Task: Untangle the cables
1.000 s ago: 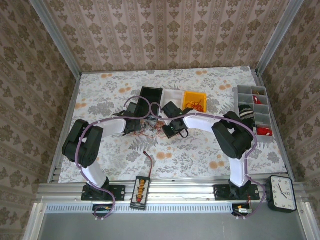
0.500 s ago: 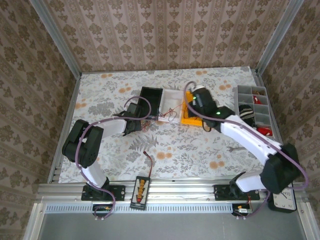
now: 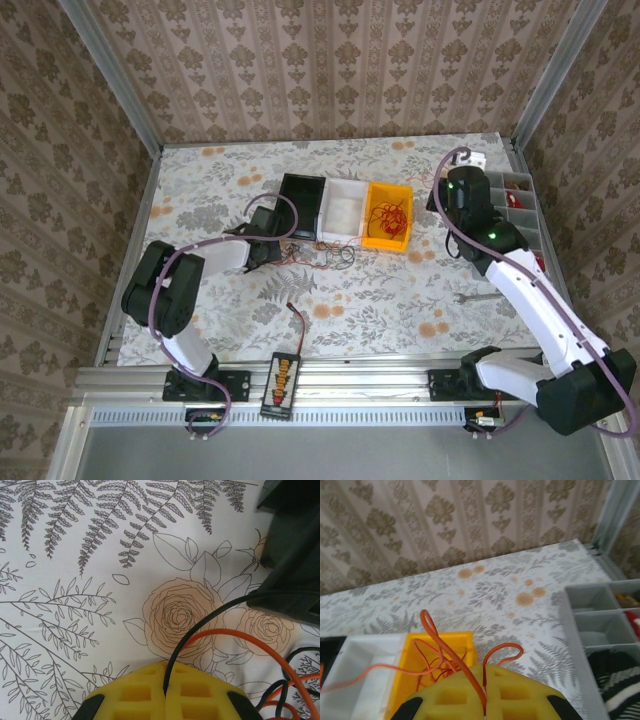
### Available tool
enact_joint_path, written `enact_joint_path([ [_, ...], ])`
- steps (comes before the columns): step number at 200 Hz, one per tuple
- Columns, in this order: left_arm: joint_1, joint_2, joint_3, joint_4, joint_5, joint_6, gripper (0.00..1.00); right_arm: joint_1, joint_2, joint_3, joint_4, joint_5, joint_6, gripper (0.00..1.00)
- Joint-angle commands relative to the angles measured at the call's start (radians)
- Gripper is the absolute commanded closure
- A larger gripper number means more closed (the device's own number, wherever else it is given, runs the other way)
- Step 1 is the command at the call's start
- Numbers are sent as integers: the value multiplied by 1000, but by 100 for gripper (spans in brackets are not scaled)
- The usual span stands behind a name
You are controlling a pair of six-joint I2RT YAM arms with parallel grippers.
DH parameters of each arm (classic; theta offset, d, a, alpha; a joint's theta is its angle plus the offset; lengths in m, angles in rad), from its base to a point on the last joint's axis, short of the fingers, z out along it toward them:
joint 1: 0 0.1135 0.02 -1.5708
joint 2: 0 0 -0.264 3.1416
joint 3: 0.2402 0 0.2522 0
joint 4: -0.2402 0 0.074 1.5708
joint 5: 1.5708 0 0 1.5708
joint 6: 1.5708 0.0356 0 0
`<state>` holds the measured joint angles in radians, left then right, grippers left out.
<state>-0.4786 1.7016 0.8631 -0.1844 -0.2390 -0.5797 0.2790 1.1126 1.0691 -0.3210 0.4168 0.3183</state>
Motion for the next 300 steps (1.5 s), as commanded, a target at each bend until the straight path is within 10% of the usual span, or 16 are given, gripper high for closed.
enact_joint_path([
  [1, 46, 43, -58, -101, 29, -57, 100, -44, -56, 60, -11, 93, -33, 92],
  [177, 218, -160, -76, -216, -68, -297, 100, -599, -180, 93, -169, 5, 133, 92],
  [300, 370, -303, -145, -322, -221, -456, 100, -681, -134, 94, -206, -39, 163, 90],
])
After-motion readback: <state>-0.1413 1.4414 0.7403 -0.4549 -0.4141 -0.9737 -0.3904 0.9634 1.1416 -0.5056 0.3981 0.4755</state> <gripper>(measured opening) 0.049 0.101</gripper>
